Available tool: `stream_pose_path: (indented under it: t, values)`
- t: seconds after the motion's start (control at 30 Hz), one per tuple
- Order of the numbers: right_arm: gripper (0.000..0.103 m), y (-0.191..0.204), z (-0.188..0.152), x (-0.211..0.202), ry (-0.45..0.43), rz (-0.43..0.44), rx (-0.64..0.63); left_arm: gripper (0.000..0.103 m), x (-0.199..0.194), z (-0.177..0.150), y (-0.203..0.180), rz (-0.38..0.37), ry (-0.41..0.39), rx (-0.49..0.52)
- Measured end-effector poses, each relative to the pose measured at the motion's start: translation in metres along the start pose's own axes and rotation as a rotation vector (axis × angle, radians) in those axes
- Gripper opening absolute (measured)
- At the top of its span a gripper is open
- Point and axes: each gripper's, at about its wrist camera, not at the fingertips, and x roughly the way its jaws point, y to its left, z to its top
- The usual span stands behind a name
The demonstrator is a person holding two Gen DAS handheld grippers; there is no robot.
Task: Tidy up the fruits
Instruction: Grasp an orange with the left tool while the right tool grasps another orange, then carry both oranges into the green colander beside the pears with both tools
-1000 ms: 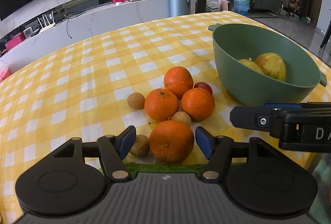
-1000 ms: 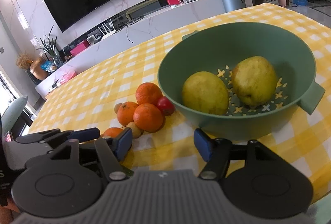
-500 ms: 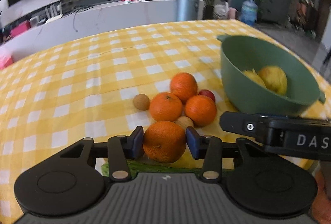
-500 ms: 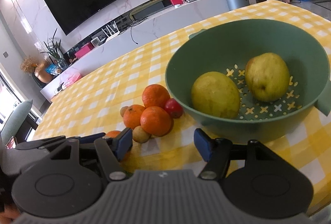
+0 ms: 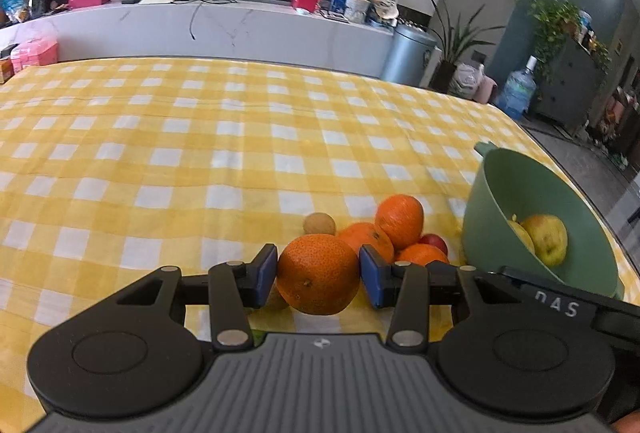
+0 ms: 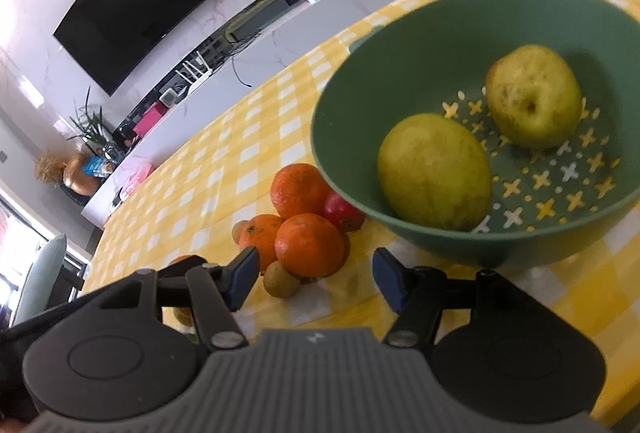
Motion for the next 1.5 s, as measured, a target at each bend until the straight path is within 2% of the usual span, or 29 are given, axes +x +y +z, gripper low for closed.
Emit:
stream_pose_path:
  t: [0.13,0.27,0.4,0.5,0.7,1.2,1.5]
  values:
    - [0.059,0.000,-0.001,0.010,0.002,-0.003,0.033,0.051,0.000,0.001,0.004,-0.003,-0.008,-0.025]
    - [0.050,0.001,-0.001,0.015,0.001,0.010,0.024,0.051,0.001,0.002,0.009,-0.020,-0.004,-0.053]
    - [0.049,-0.004,0.000,0.018,0.001,0.029,0.027,0.051,0.000,0.002,0.011,-0.035,0.002,-0.068]
    - [0.041,-0.009,0.000,0.018,-0.001,0.035,0.034,0.051,0.000,0.002,0.010,-0.039,0.004,-0.069]
    - [0.039,-0.010,-0.002,0.011,-0.013,0.040,0.023,0.051,-0.001,0.002,0.009,-0.038,0.002,-0.066]
    - [0.038,0.015,-0.009,-0.038,-0.086,0.079,-0.219,0.051,-0.016,0.002,0.001,-0.053,-0.020,-0.064]
    - [0.038,0.023,-0.008,-0.070,-0.111,0.068,-0.308,0.051,-0.037,0.005,-0.011,-0.064,-0.030,-0.083]
